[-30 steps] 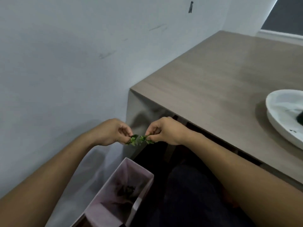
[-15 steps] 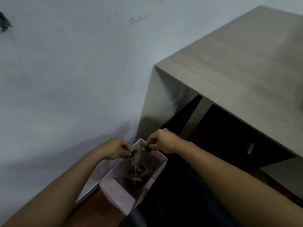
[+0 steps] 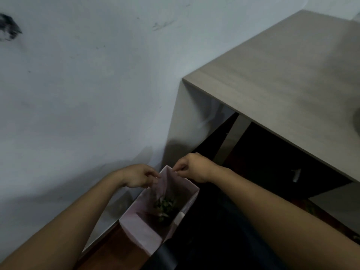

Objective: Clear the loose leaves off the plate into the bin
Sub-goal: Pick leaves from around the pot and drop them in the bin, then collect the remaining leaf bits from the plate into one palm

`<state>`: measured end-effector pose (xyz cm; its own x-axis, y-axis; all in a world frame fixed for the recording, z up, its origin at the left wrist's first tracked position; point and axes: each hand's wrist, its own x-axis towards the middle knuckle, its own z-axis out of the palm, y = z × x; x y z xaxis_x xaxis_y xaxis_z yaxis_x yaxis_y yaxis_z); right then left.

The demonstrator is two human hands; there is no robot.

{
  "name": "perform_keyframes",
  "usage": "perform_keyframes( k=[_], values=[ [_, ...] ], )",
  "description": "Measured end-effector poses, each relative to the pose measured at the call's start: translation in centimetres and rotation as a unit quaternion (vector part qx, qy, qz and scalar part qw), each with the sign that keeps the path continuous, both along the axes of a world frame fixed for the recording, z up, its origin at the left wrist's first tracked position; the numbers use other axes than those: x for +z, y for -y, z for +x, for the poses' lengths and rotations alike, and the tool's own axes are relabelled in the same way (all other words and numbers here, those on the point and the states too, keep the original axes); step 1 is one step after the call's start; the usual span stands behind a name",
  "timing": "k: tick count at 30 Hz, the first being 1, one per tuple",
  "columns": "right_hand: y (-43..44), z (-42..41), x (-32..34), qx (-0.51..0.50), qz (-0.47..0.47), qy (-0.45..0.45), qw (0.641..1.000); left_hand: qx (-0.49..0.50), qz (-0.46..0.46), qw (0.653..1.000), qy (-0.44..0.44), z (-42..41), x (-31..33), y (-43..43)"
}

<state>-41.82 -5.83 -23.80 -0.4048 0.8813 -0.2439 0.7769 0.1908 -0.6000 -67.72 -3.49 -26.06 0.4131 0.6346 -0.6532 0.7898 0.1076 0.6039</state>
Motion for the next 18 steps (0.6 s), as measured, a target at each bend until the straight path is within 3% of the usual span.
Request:
perform_keyframes(
  k=[9, 18],
  values=[
    [-0.2, 2.6, 3.8, -0.029, -0.011, -0.072, 0.997, 0.003, 0.039, 0.999, 0.016, 3.0, 6.2, -0.9],
    [1.6, 9.2, 17.0, -0.021, 0.092, -0.063, 0.994, -0.014, 0.170, 0.979, 0.113, 8.7, 18.4, -3.3]
  ],
)
